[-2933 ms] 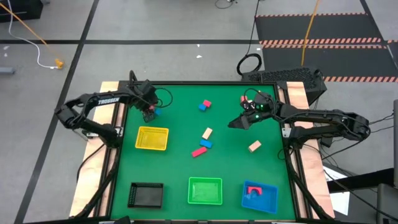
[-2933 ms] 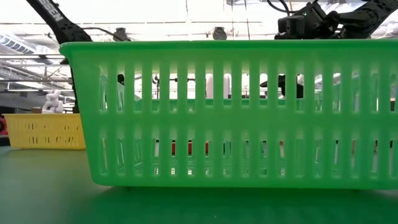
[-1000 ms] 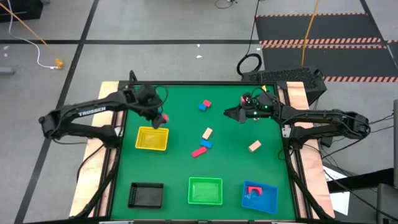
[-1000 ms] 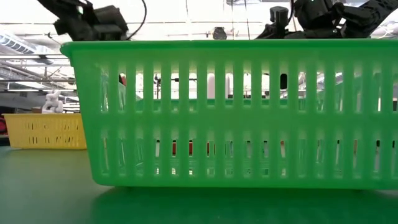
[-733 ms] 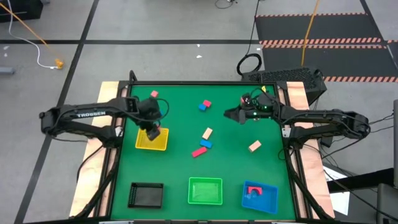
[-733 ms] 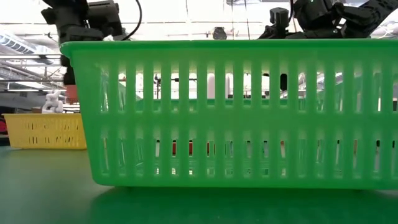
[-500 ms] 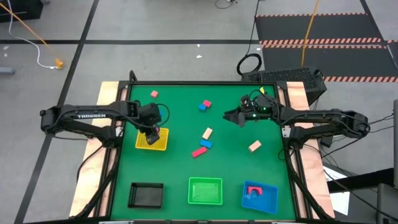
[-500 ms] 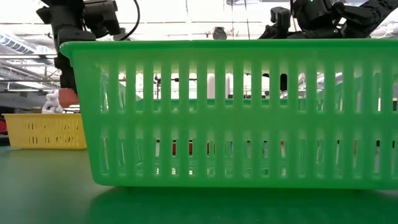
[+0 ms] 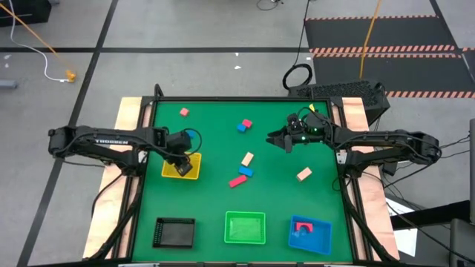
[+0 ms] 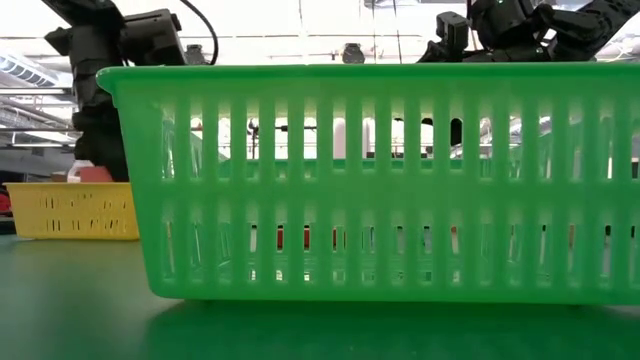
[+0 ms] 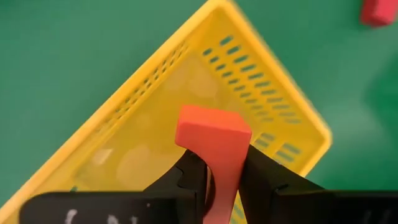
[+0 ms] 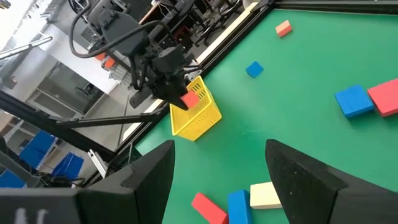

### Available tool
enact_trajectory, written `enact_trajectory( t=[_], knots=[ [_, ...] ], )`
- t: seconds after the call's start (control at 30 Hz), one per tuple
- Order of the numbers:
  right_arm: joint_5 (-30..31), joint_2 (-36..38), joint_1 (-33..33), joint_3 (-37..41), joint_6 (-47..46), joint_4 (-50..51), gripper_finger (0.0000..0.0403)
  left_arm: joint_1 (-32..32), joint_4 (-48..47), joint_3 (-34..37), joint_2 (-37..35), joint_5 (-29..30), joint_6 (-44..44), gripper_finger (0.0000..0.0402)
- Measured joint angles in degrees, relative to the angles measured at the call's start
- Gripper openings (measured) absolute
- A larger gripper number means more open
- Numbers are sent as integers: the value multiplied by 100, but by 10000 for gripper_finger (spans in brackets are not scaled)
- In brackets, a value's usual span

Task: Sort & place blocks by color
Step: Put the orange arch block into the yellow bin, then put the small white rectangular block into the black bin

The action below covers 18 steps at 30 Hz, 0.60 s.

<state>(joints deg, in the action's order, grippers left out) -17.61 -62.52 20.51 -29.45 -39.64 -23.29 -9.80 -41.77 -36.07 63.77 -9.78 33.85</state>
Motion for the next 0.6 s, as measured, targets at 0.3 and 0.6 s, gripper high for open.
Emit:
enact_trajectory(
  t=[0.3,0.6],
  knots=[
    [-2,0,0,0,-215,-22,240,68,203,0,-2,20,122,154],
    [282,0,-7,0,-277,-397,240,46,663,0,-2,-659,228,194]
  ],
)
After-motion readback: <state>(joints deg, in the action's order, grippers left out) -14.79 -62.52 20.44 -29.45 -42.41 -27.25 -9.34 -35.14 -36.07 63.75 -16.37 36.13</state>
